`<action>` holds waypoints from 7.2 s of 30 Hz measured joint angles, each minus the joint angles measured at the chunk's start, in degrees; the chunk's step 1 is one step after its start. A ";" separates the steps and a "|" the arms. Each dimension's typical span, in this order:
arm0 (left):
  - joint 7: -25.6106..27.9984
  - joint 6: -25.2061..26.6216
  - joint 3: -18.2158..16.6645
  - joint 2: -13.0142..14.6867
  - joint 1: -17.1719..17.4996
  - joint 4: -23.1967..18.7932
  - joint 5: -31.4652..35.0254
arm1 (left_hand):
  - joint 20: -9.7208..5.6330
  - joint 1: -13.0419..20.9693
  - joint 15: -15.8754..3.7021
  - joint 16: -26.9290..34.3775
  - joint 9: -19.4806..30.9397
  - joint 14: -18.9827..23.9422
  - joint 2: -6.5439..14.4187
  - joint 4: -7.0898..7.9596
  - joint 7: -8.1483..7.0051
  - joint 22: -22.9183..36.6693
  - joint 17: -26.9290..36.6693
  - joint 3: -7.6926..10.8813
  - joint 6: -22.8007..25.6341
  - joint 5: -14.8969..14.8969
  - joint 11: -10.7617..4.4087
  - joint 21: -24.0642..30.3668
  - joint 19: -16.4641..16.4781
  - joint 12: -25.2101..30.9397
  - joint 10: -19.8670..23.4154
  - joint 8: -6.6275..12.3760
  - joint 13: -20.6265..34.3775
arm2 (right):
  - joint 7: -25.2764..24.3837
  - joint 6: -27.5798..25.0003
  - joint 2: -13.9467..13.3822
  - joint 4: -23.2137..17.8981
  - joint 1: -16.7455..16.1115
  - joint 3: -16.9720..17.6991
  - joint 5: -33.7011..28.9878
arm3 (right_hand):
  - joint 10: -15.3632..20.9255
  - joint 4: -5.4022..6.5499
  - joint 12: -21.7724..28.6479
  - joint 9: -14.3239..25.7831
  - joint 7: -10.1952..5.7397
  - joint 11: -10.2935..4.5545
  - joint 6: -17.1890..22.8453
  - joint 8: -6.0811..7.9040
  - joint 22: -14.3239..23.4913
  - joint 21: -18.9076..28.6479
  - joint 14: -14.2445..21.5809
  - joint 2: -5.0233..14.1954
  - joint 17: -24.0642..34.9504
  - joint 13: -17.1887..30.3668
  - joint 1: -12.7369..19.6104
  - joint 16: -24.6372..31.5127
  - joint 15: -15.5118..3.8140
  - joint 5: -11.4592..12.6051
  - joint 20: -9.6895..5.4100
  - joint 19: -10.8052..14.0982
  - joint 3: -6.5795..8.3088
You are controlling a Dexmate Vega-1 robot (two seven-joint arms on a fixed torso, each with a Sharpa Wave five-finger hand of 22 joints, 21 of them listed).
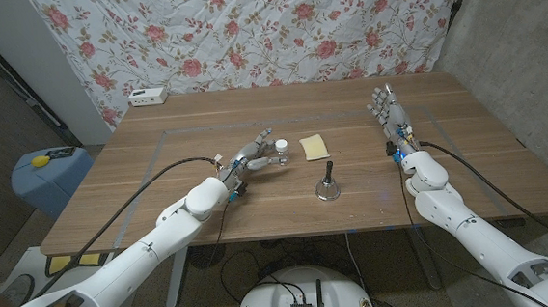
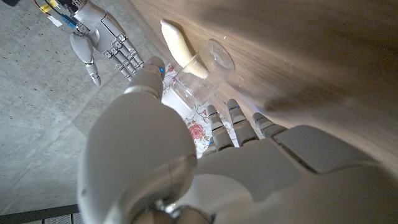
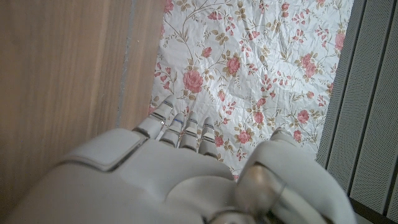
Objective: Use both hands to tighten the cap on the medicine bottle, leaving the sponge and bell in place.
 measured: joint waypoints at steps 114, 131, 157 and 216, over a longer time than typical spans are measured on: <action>5.39 -2.09 -0.16 -3.56 -0.67 0.81 1.94 | -0.89 11.48 -1.10 0.24 0.13 19.55 8.92 -0.24 7.99 -0.13 -0.01 -2.45 11.48 -6.67 0.30 0.76 14.43 0.85 22.39 0.45 0.29 | 1.70 2.80 1.49 3.76 0.46 0.66 1.08 | -0.01 0.09 0.00 0.00 0.00 -0.01 0.00 0.00 0.00 0.00 -0.01 0.09 0.00 0.00 -0.52 0.00 -0.01 1.19 0.00 0.00 -1.01; 5.50 -0.94 -0.43 -3.70 -0.48 -1.31 1.45 | -0.89 10.77 -1.13 0.24 0.12 21.58 9.62 0.00 7.90 -0.14 0.00 -2.21 12.41 -7.22 0.39 0.76 15.05 0.66 22.92 0.45 0.11 | 1.97 -0.01 -0.58 0.83 0.08 0.04 0.59 | -0.01 -0.16 0.00 0.00 0.00 -0.01 0.00 0.00 0.00 0.00 -0.01 0.16 0.00 0.00 -0.59 0.00 -0.01 1.19 0.00 0.00 -1.26; 4.63 -1.10 0.42 -5.85 -2.07 -1.34 0.81 | 5.40 10.25 -1.33 -0.26 0.12 24.22 9.67 -0.56 8.08 -0.23 0.01 -1.29 13.43 -7.35 1.60 2.18 27.48 0.22 24.96 -0.26 0.68 | 1.69 -3.25 -3.97 -4.73 -1.35 -0.38 -0.73 | -0.01 -0.16 0.00 0.00 0.41 -0.01 0.41 0.00 0.00 0.00 -0.01 0.16 -0.13 0.00 -0.58 0.00 -0.01 1.42 0.00 0.00 -1.25; 0.89 7.74 5.91 -10.52 -12.41 2.09 1.75 | 6.66 9.59 -1.34 -0.49 0.12 24.20 8.99 -0.14 8.17 -0.15 0.01 -0.76 13.53 -7.89 2.71 1.04 30.79 0.23 26.70 -0.25 1.09 | -4.26 -24.30 -18.26 -22.66 1.82 -4.42 -16.61 | -0.01 -1.79 0.00 0.07 -0.31 -0.01 1.15 0.24 0.14 0.45 0.83 -0.02 -0.40 0.00 2.04 0.00 -0.21 1.82 -0.31 1.55 -1.40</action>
